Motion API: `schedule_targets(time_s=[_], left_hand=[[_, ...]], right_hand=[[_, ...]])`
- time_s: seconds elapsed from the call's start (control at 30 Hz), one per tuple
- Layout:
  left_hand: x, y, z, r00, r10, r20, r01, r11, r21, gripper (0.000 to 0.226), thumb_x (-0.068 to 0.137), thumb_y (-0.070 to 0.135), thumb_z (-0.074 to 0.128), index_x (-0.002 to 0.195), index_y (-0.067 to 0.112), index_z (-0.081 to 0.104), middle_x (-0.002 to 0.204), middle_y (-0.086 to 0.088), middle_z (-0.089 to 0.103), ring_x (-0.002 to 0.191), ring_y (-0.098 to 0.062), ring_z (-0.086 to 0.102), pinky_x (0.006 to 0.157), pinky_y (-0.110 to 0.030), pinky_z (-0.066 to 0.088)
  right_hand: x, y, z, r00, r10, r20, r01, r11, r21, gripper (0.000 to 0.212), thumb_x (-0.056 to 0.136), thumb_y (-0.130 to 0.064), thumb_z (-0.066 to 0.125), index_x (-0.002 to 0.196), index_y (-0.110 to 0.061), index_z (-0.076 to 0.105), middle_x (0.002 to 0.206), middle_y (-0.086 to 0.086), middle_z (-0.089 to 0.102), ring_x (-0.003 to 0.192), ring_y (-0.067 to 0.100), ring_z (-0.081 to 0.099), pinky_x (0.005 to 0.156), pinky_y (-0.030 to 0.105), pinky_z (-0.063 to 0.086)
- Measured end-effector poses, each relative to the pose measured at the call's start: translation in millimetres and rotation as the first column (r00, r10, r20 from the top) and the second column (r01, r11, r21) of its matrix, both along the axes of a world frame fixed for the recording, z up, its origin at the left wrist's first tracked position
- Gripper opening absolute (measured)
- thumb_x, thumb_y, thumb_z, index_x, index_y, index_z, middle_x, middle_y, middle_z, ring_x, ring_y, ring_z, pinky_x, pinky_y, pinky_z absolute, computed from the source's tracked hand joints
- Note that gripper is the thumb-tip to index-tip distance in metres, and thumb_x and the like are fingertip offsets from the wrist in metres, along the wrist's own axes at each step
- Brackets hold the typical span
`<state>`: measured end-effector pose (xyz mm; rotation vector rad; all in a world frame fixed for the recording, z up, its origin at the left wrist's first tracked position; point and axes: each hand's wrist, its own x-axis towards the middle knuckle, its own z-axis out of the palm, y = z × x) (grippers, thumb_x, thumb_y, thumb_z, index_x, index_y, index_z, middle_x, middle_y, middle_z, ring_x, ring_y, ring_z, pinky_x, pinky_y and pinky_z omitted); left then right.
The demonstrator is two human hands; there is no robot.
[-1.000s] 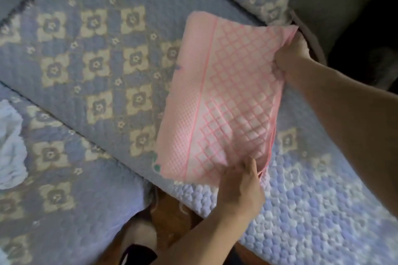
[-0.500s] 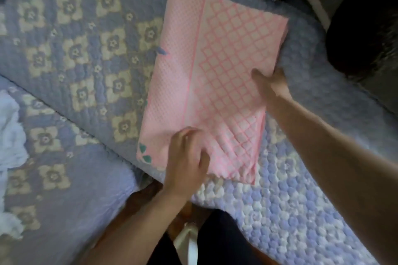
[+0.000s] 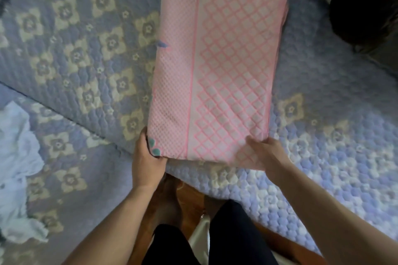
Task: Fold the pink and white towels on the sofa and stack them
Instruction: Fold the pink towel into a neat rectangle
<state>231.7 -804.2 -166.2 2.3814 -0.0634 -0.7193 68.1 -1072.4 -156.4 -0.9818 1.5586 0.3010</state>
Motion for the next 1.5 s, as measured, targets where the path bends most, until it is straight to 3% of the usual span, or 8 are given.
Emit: schedule_targets(time_s=[0.3, 0.63, 0.83, 0.97, 1.07, 1.2, 1.37, 1.5], left_hand=[[9.3, -0.2, 4.1, 0.976, -0.179, 0.127, 0.156, 0.973, 0.171, 0.067, 0.084, 0.016, 0.068, 0.144, 0.019, 0.038, 0.134, -0.013, 0.055, 0.11, -0.041, 0.059, 0.077, -0.048, 0.051], [22.0, 43.9, 3.4, 0.615, -0.703, 0.357, 0.683, 0.701, 0.207, 0.093, 0.065, -0.026, 0.062, 0.141, 0.025, 0.053, 0.154, -0.019, 0.032, 0.111, -0.04, 0.059, 0.069, -0.046, 0.059], [54.8, 62.6, 12.2, 0.731, -0.678, 0.083, 0.664, 0.734, 0.144, 0.073, 0.074, 0.003, 0.055, 0.129, 0.051, 0.059, 0.143, 0.012, 0.047, 0.104, -0.025, 0.066, 0.076, -0.039, 0.057], [89.1, 33.4, 15.1, 0.957, -0.197, -0.213, 0.22, 0.972, 0.086, 0.012, 0.089, 0.036, 0.06, 0.1, 0.032, 0.065, 0.101, 0.0, 0.069, 0.099, -0.026, 0.066, 0.086, -0.034, 0.048], [89.7, 1.8, 7.8, 0.893, 0.014, -0.45, -0.022, 1.0, -0.012, 0.059, 0.077, 0.059, 0.075, 0.118, 0.022, 0.053, 0.108, 0.001, 0.069, 0.102, -0.023, 0.068, 0.093, -0.044, 0.054], [52.3, -9.0, 16.1, 0.882, 0.037, -0.47, -0.078, 0.995, -0.069, 0.043, 0.085, 0.04, 0.077, 0.117, 0.018, 0.061, 0.11, 0.002, 0.072, 0.098, -0.018, 0.071, 0.085, -0.034, 0.057], [-43.9, 23.1, 29.1, 0.703, -0.105, -0.704, 0.165, 0.986, 0.017, 0.055, 0.077, 0.061, 0.072, 0.12, 0.029, 0.058, 0.124, 0.008, 0.067, 0.113, -0.014, 0.065, 0.098, -0.037, 0.053], [-44.5, 14.7, 37.4, 0.919, -0.311, -0.24, 0.368, 0.897, 0.245, 0.072, 0.09, 0.05, 0.06, 0.148, 0.017, 0.034, 0.134, -0.011, 0.049, 0.121, -0.033, 0.054, 0.095, -0.042, 0.048]], right_hand=[[8.1, 16.3, 12.3, 0.995, -0.095, 0.024, 0.098, 0.982, -0.159, 0.021, 0.097, -0.028, 0.063, 0.109, -0.011, 0.065, 0.095, 0.006, 0.071, 0.079, 0.021, 0.069, 0.064, 0.031, 0.057], [0.3, 27.6, 19.0, 0.991, 0.129, -0.041, -0.135, 0.917, -0.375, 0.017, 0.103, -0.025, 0.05, 0.1, -0.012, 0.06, 0.094, 0.005, 0.067, 0.082, 0.021, 0.065, 0.073, 0.037, 0.057], [11.7, 18.5, 8.7, 0.783, 0.488, -0.386, -0.597, 0.765, -0.242, 0.027, 0.096, -0.014, 0.053, 0.119, -0.001, 0.058, 0.117, 0.019, 0.063, 0.112, 0.038, 0.059, 0.078, 0.032, 0.039], [12.3, 15.1, 12.2, 0.895, 0.335, -0.294, -0.416, 0.865, -0.282, 0.043, 0.085, -0.022, 0.061, 0.124, -0.009, 0.05, 0.117, 0.01, 0.058, 0.102, 0.029, 0.059, 0.084, 0.038, 0.05], [4.9, 25.4, 10.1, 0.981, 0.192, -0.023, -0.191, 0.944, -0.27, 0.055, 0.076, -0.029, 0.074, 0.126, -0.014, 0.056, 0.111, 0.005, 0.071, 0.093, 0.022, 0.071, 0.08, 0.043, 0.061], [-4.3, 15.5, 15.4, 0.96, 0.26, 0.104, -0.225, 0.938, -0.262, 0.024, 0.091, -0.018, 0.071, 0.114, -0.014, 0.065, 0.094, 0.001, 0.076, 0.077, 0.011, 0.074, 0.059, 0.022, 0.057], [-53.3, -13.7, 24.4, 0.894, 0.427, -0.131, -0.447, 0.868, -0.217, 0.014, 0.089, -0.021, 0.072, 0.095, -0.018, 0.059, 0.094, 0.011, 0.07, 0.087, 0.031, 0.068, 0.071, 0.032, 0.06], [-66.7, -20.4, 40.3, 0.573, 0.666, -0.477, -0.81, 0.548, -0.208, 0.05, 0.08, -0.022, 0.071, 0.125, -0.01, 0.055, 0.112, 0.017, 0.061, 0.101, 0.044, 0.061, 0.076, 0.036, 0.052]])
